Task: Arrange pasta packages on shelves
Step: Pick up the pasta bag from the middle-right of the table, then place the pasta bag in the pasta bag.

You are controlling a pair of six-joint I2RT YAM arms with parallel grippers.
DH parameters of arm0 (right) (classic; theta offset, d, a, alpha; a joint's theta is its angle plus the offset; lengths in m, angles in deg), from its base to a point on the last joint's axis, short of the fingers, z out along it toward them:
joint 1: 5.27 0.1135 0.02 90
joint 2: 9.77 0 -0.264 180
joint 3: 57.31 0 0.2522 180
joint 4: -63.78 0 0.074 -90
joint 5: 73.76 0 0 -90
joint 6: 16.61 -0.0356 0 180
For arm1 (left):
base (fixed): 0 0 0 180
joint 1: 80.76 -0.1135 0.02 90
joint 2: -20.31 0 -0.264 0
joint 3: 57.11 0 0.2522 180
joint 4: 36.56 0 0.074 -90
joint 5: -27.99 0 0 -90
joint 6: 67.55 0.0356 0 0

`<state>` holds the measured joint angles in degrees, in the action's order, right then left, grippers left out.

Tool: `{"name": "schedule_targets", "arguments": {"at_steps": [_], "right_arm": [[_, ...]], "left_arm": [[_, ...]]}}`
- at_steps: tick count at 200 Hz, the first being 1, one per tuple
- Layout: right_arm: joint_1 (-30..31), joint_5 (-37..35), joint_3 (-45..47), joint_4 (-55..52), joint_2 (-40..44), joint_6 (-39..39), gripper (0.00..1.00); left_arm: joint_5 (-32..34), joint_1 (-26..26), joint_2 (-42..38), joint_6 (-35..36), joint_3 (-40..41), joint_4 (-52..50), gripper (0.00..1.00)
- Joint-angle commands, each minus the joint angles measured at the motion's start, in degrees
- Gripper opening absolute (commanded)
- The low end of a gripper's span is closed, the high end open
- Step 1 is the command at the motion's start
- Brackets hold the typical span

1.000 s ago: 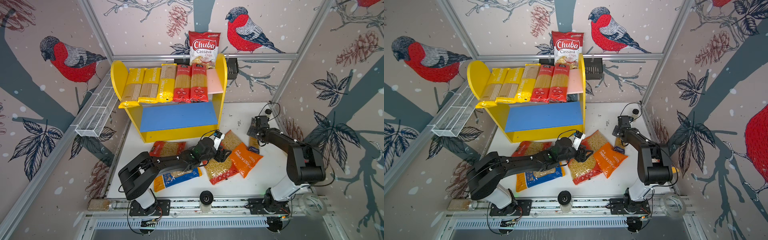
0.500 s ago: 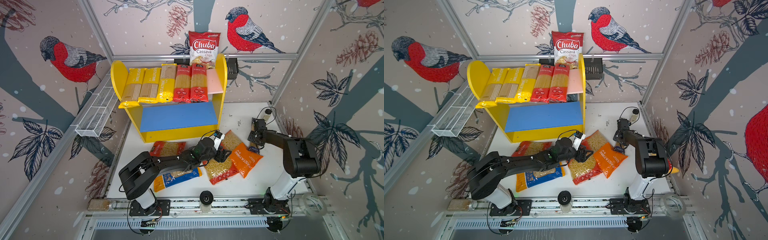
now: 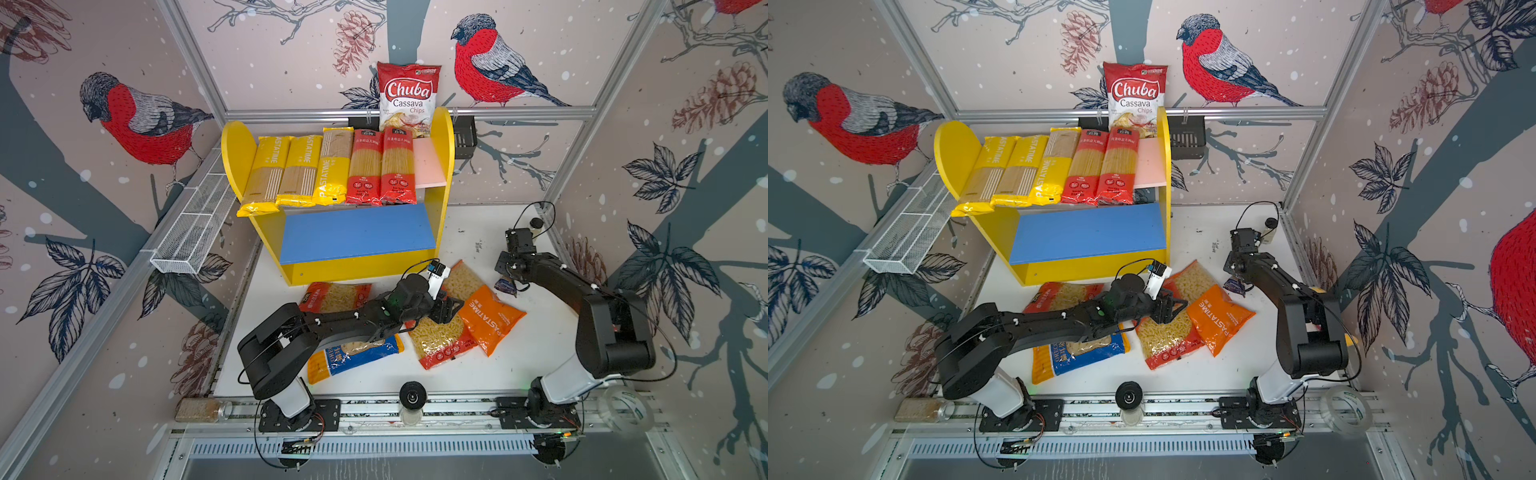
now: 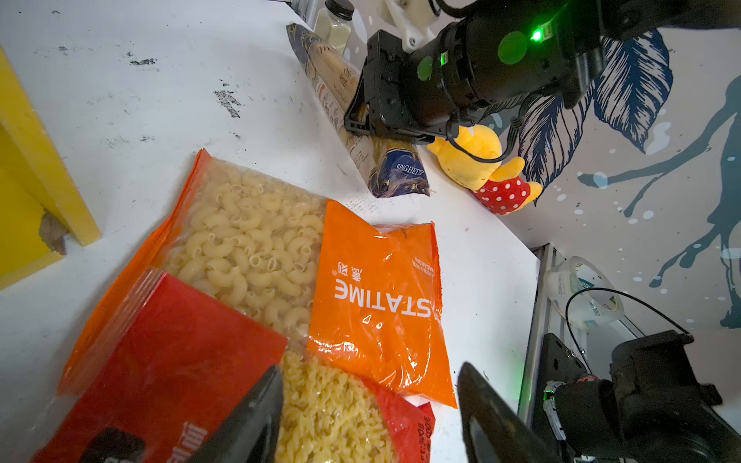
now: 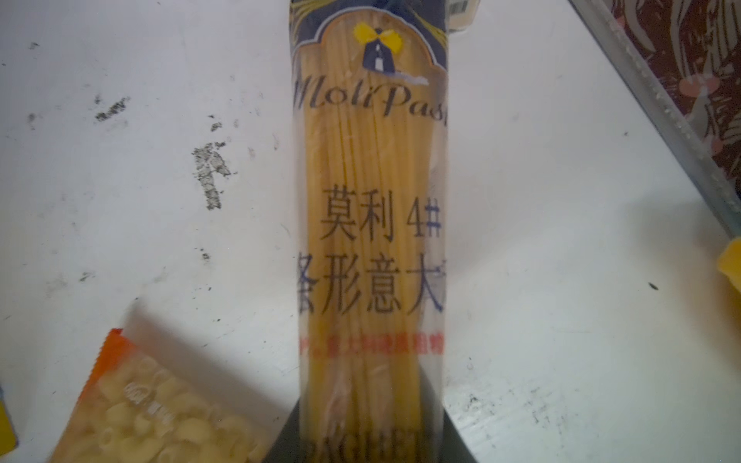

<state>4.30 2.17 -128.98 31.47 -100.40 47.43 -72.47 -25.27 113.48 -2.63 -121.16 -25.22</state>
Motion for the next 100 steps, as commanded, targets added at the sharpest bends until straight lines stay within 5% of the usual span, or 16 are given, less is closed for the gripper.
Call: {"name": "schedule_targets", "arguments": {"at_steps": [1,71,100], "right_arm": [[2.07,1.22,1.21,2.02,2.68,-2.17,0.30],[18.18,-0.13,11.97,0.85,13.61,-11.88,0.31],[23.90,1.48,17.41,5.06,15.15,-15.28,0.40]], "left_arm": [[0.52,-0.03,-0.54,0.63,-0.52,0.85,0.68],[1.44,-3.00,-2.35,-1.67,1.34,2.07,0.68],[0.31,-4.48,-2.33,-4.09,2.64,4.64,0.67]]}}
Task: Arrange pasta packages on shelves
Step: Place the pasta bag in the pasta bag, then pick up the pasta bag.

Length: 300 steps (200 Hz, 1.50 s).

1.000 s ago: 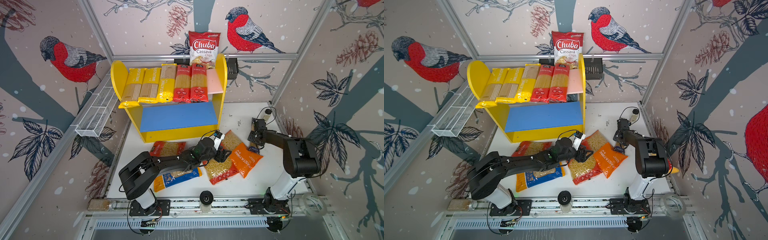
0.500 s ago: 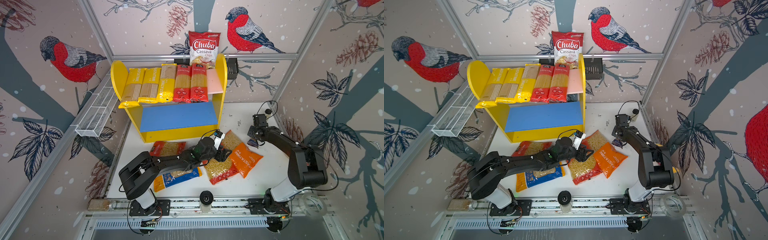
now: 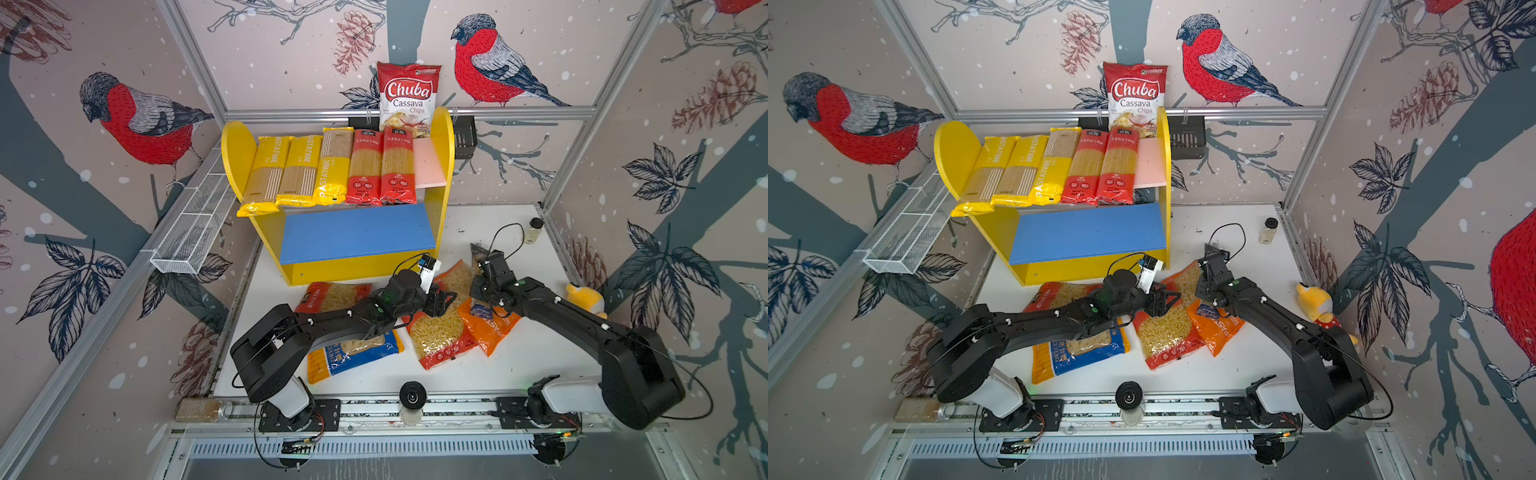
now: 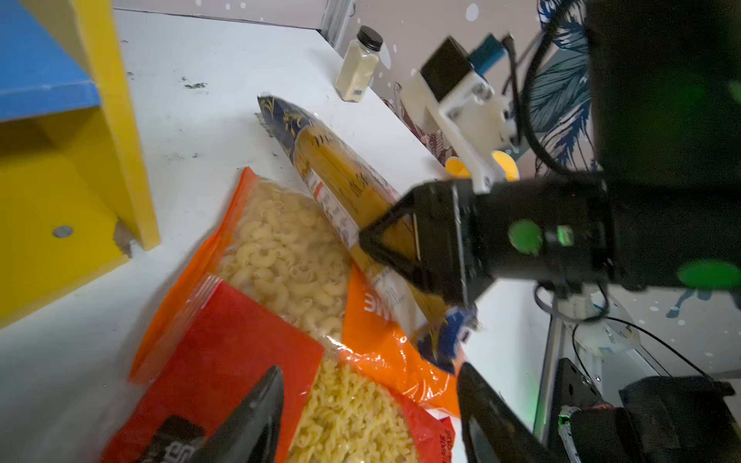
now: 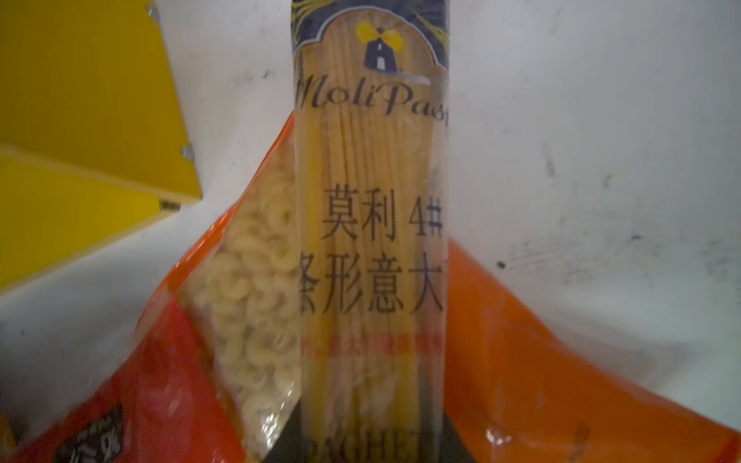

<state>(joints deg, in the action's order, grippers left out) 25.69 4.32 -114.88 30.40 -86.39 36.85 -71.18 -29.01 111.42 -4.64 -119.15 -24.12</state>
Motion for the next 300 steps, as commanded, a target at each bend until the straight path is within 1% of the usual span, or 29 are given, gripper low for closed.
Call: {"name": "schedule_targets", "arguments": {"at_steps": [1,6,25,33,46,51,63,87,99,109,125,156,187,204,228,275,300], "right_arm": [[2.51,-0.44,3.52,6.37,1.13,-4.69,0.41],[2.46,1.21,4.57,7.52,1.18,-4.57,0.45],[1.53,8.31,6.91,10.78,1.43,-2.40,0.66],[0.89,11.13,7.35,11.56,2.05,-1.29,0.73],[-0.94,14.66,7.73,11.74,4.15,0.12,0.80],[-2.14,16.02,7.85,11.70,4.54,0.74,0.81],[-6.26,19.91,8.32,11.58,8.39,1.61,0.82],[-17.05,29.46,10.80,13.00,12.93,2.41,0.80],[-20.98,33.77,12.17,13.62,13.29,2.78,0.75],[-22.60,36.11,13.20,14.30,13.25,2.81,0.70],[-22.87,38.31,15.52,16.80,13.62,1.90,0.64],[-23.45,40.64,19.50,21.38,13.16,0.36,0.59],[-24.19,43.50,21.69,25.65,10.02,-0.38,0.59],[-24.25,44.56,22.34,27.67,8.16,-0.47,0.61],[-24.20,47.31,22.72,30.12,6.34,-0.60,0.61],[-23.02,52.10,23.15,34.91,9.28,-3.25,0.56],[-22.39,50.68,23.58,35.39,7.91,-2.90,0.56]], "left_arm": [[-1.00,-0.76,-0.25,-2.08,0.59,3.53,0.67],[-1.00,-0.77,-0.15,-2.16,0.56,3.54,0.67],[-1.66,-0.77,0.14,-2.39,0.37,3.14,0.67],[-1.88,-0.77,0.16,-2.44,0.46,3.08,0.67],[-2.04,-0.77,0.15,-2.52,0.55,2.89,0.67],[-2.20,-0.77,0.25,-2.51,0.55,2.81,0.67],[-2.84,-0.55,0.60,-2.52,0.42,2.95,0.67],[-3.91,0.66,2.47,-2.41,-0.95,3.06,0.67],[-4.55,1.38,3.79,-2.56,-1.92,3.37,0.67],[-5.26,1.75,5.05,-2.76,-2.79,3.41,0.67],[-6.17,2.04,6.99,-3.32,-4.05,3.53,0.67],[-7.02,2.04,10.02,-4.64,-5.20,4.48,0.67],[-8.32,2.04,12.47,-6.41,-6.13,5.59,0.65],[-8.80,2.04,13.62,-7.06,-6.46,6.25,0.64],[-9.50,2.04,15.24,-7.78,-6.31,7.55,0.62],[-10.16,1.69,16.90,-8.48,-6.09,8.14,0.51],[-10.35,1.38,17.08,-8.84,-5.83,8.64,0.45]]}}
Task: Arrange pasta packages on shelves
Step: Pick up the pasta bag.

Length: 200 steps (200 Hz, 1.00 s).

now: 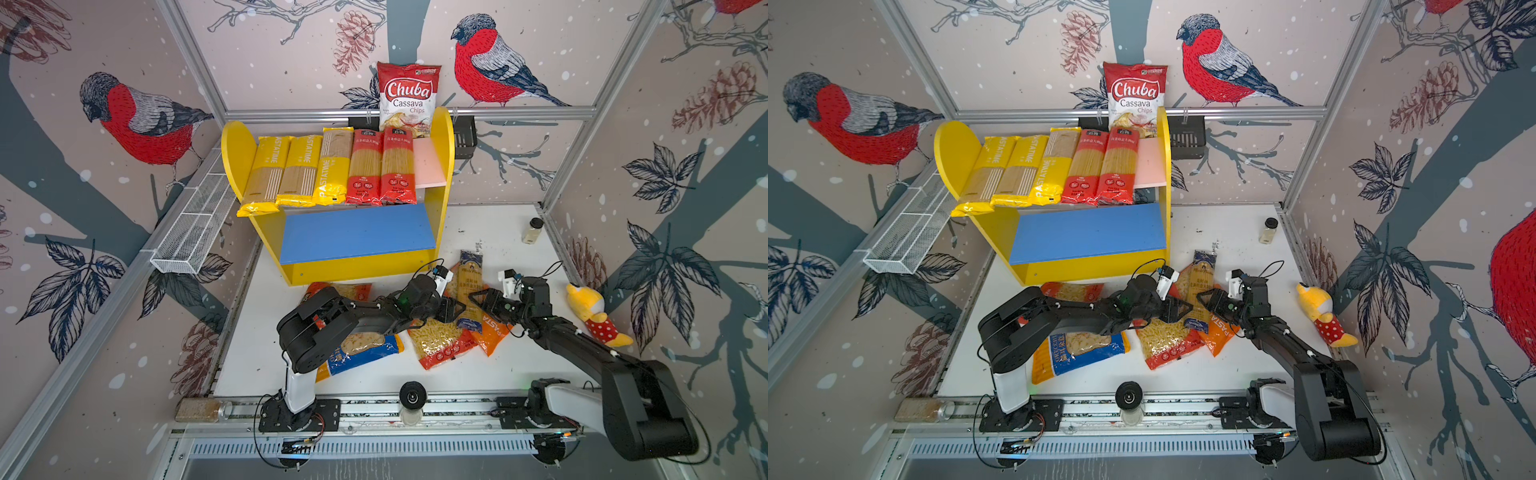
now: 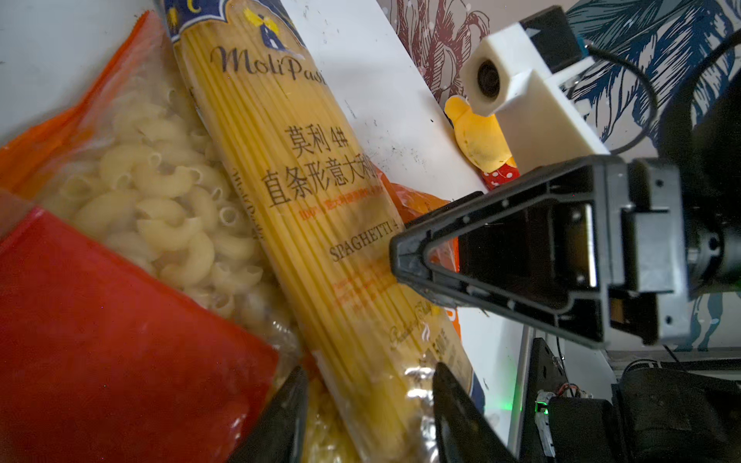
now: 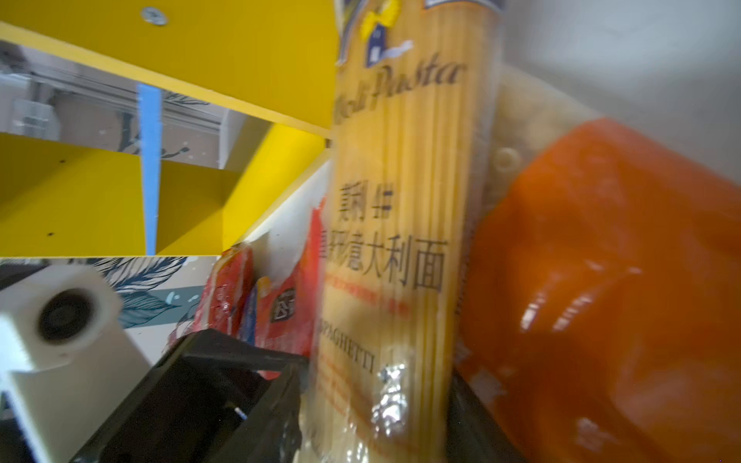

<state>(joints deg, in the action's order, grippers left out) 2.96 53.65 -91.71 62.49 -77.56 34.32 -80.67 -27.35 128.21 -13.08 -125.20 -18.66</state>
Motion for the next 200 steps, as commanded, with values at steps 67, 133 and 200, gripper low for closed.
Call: {"name": "schedule_targets", "arguments": {"at_steps": [67,133,200], "right_arm": [[0.78,-1.52,1.66,5.86,-7.09,0.11,0.60],[0.96,-0.91,1.54,7.77,-5.83,-1.59,0.38],[0.99,-1.41,-0.24,5.88,-4.28,-1.71,0.24]], "left_arm": [[-1.46,-0.67,0.20,-1.22,1.70,4.35,0.35],[-1.58,-1.11,-0.64,-1.52,1.81,3.64,0.33],[-0.07,-1.63,-7.00,0.17,2.21,-0.15,0.34]]}}
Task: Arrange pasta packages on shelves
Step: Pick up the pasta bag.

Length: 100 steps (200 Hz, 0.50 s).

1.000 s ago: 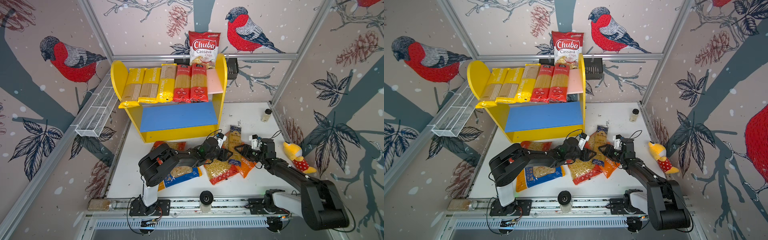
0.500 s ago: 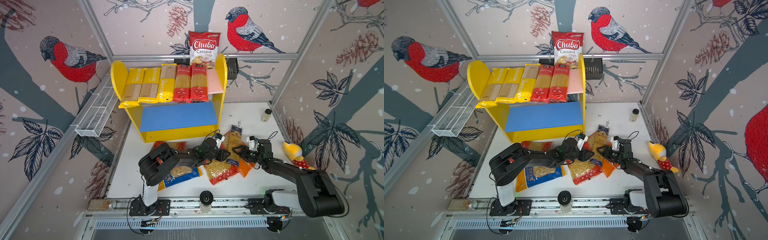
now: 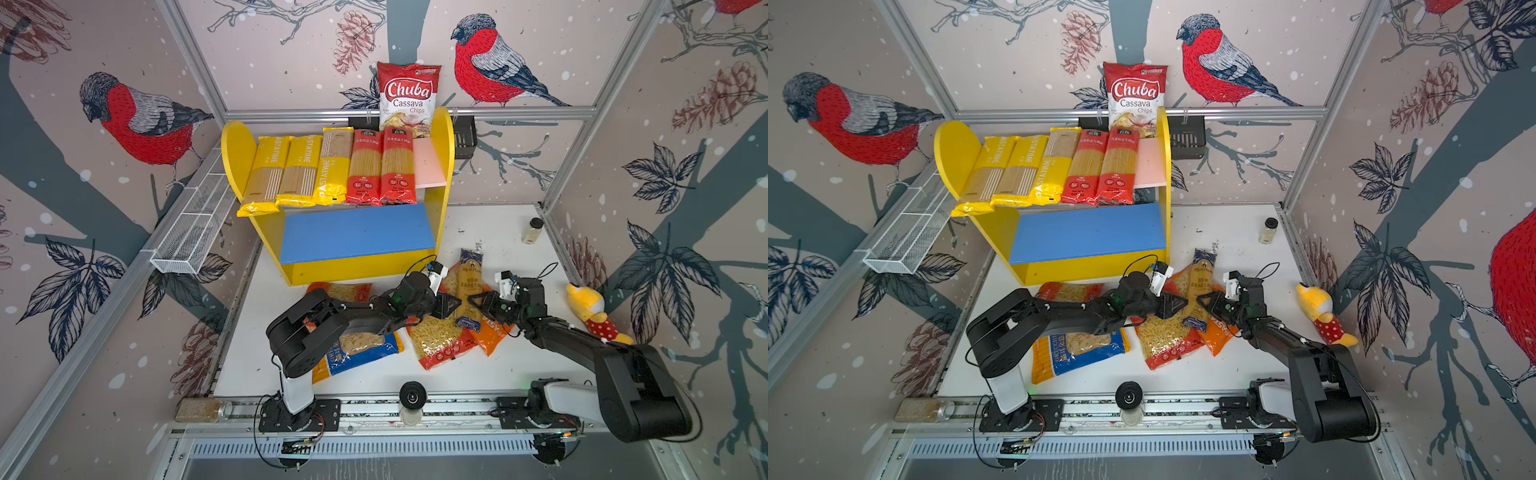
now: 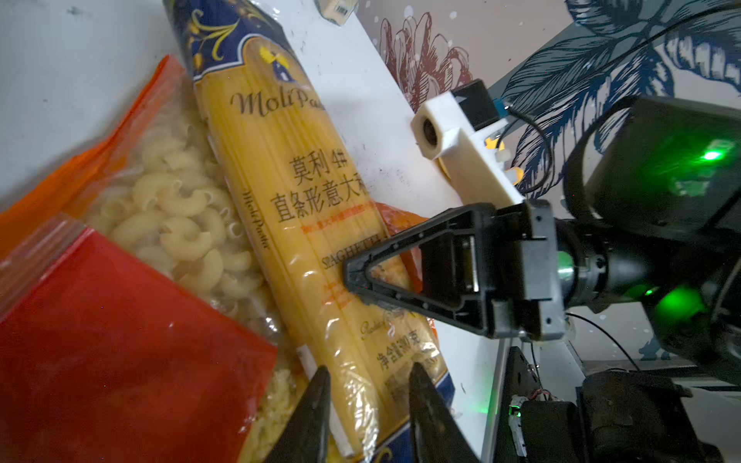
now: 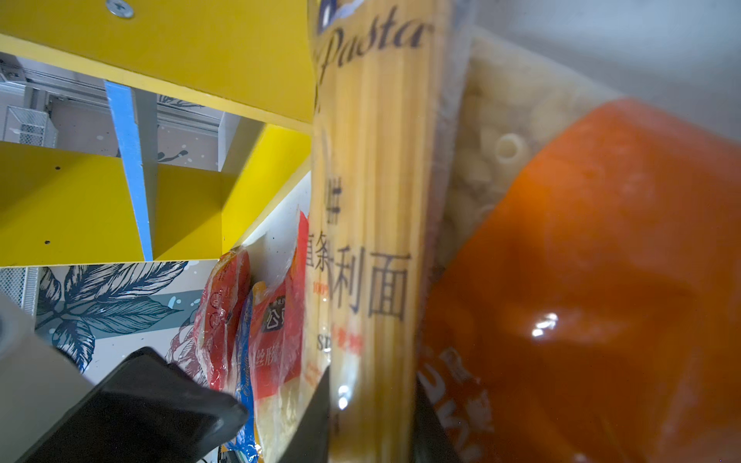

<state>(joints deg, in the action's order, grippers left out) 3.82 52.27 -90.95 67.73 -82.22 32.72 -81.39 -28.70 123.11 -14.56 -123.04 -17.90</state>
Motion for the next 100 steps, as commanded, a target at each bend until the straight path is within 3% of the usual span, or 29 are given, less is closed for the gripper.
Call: {"name": "schedule_targets", "arguments": {"at_steps": [1,100], "right_arm": [[0.10,-0.06,-1.07,0.60,0.37,-0.12,0.24],[0.32,-2.16,-2.58,1.65,9.56,-1.08,0.04]], "left_arm": [[0.70,-0.28,-1.95,1.67,0.00,-1.02,0.34],[2.57,-2.56,-10.03,4.15,0.31,-5.45,0.37]]}}
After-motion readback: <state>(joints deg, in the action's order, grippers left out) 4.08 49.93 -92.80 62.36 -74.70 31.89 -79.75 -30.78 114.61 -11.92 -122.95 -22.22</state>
